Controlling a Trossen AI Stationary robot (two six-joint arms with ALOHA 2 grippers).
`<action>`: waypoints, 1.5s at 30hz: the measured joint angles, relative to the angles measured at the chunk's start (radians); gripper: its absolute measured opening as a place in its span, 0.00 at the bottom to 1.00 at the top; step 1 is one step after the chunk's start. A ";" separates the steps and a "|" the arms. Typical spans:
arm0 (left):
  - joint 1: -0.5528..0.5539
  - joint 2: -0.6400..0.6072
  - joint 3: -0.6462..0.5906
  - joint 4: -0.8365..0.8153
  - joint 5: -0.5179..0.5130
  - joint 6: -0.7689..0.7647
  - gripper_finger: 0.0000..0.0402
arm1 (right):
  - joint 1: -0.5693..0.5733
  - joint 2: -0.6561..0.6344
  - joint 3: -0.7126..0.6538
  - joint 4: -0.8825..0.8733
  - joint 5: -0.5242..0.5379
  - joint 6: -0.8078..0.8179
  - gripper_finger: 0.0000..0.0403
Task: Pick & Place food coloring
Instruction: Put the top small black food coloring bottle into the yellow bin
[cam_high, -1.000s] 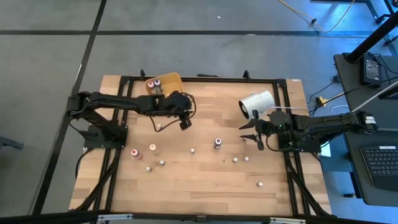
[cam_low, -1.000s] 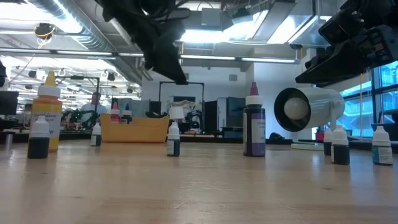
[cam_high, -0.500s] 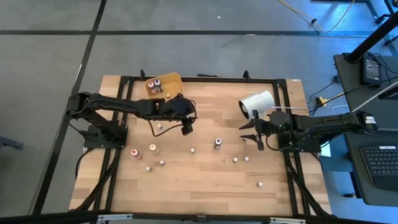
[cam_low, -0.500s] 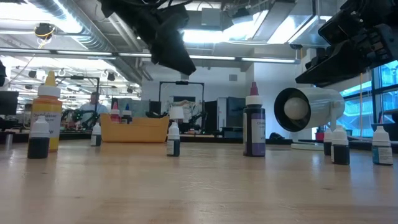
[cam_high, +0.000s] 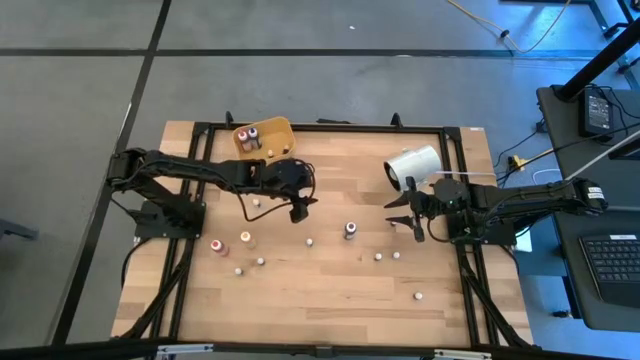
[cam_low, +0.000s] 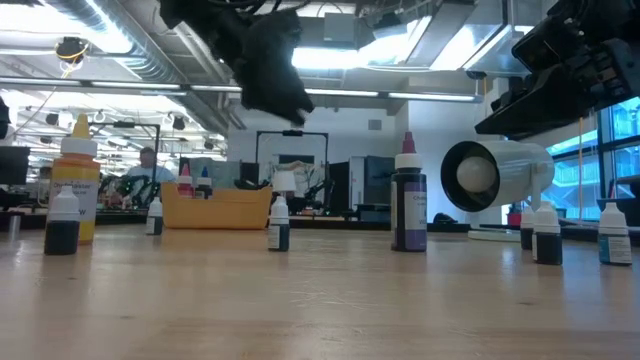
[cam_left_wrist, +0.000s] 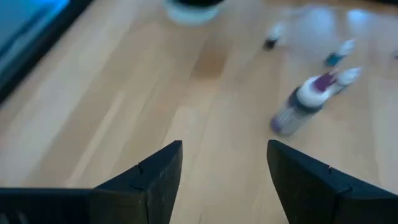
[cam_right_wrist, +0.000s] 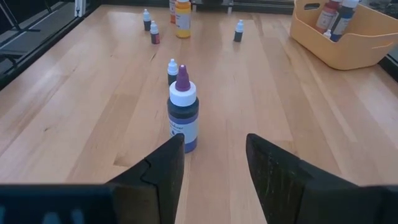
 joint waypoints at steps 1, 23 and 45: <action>-0.001 0.000 0.000 -0.041 -0.027 -0.053 0.57 | 0.000 0.000 0.000 0.000 0.000 0.000 0.43; 0.008 0.101 0.000 -0.750 -0.143 -0.856 0.56 | 0.000 0.000 0.000 0.000 0.000 -0.001 0.43; 0.043 0.211 0.000 -0.750 -0.068 -0.860 0.43 | 0.000 0.000 0.000 -0.004 0.000 -0.001 0.43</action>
